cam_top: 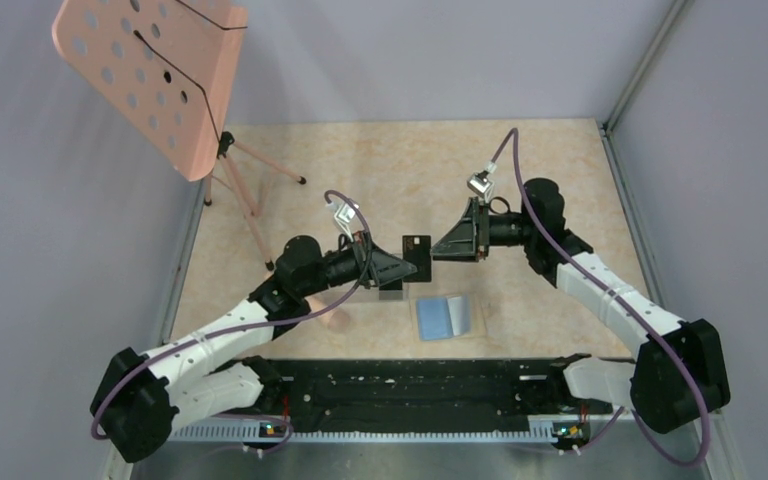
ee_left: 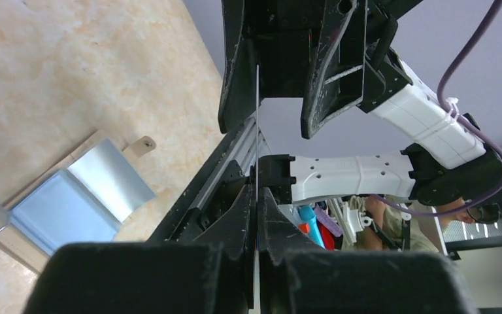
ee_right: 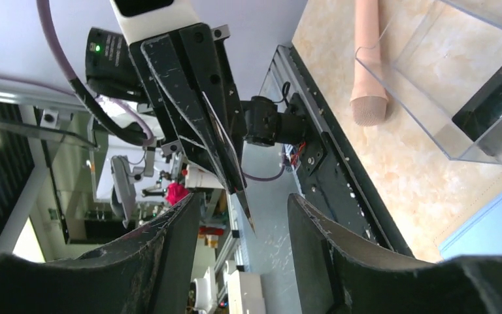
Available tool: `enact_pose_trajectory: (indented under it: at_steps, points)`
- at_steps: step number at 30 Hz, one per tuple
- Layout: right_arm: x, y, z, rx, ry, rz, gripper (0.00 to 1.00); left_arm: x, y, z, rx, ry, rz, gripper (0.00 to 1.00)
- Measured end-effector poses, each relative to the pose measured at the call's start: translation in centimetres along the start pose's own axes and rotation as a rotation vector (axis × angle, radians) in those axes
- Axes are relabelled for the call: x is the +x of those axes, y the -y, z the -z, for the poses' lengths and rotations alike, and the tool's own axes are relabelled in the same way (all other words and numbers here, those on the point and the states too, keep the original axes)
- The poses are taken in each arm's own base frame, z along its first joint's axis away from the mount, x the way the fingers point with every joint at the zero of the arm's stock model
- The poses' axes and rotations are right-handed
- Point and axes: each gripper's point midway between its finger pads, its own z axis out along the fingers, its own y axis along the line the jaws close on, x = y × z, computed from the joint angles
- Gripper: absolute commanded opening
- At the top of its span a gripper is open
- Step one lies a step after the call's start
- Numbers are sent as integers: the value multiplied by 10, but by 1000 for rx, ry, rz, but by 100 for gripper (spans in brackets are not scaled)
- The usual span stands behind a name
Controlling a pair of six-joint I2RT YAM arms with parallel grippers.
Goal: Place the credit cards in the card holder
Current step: Pick up the credit card from the storage box, then insert the credit card into the card holder.
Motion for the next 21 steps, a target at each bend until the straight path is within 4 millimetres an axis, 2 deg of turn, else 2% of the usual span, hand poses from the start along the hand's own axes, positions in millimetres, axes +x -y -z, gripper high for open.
enact_pose_trajectory:
  at_steps: [5, 9, 11, 13, 15, 17, 21]
  points:
    - [8, -10, -6, -46, -32, 8, 31, 9, -1, -6, 23, -56, 23, 0]
    - [11, -15, -10, -70, -38, 14, 0, 10, 4, -6, 47, -69, 23, 0]
    - [11, -14, -11, -76, -35, 8, 0, 8, 8, -6, 64, -65, 16, 8]
    - [10, -16, -11, -82, -32, 9, 0, 8, 9, -6, 66, -66, 19, 32]
    - [9, -18, -11, -90, -30, 15, 0, 7, 9, -6, 67, -60, 14, 49]
    - [10, -19, -12, -94, -34, 14, 0, 7, 8, -6, 59, -60, 13, 56]
    - [12, -7, -13, -39, -36, 8, 0, 12, -5, -3, 2, -71, 10, 58]
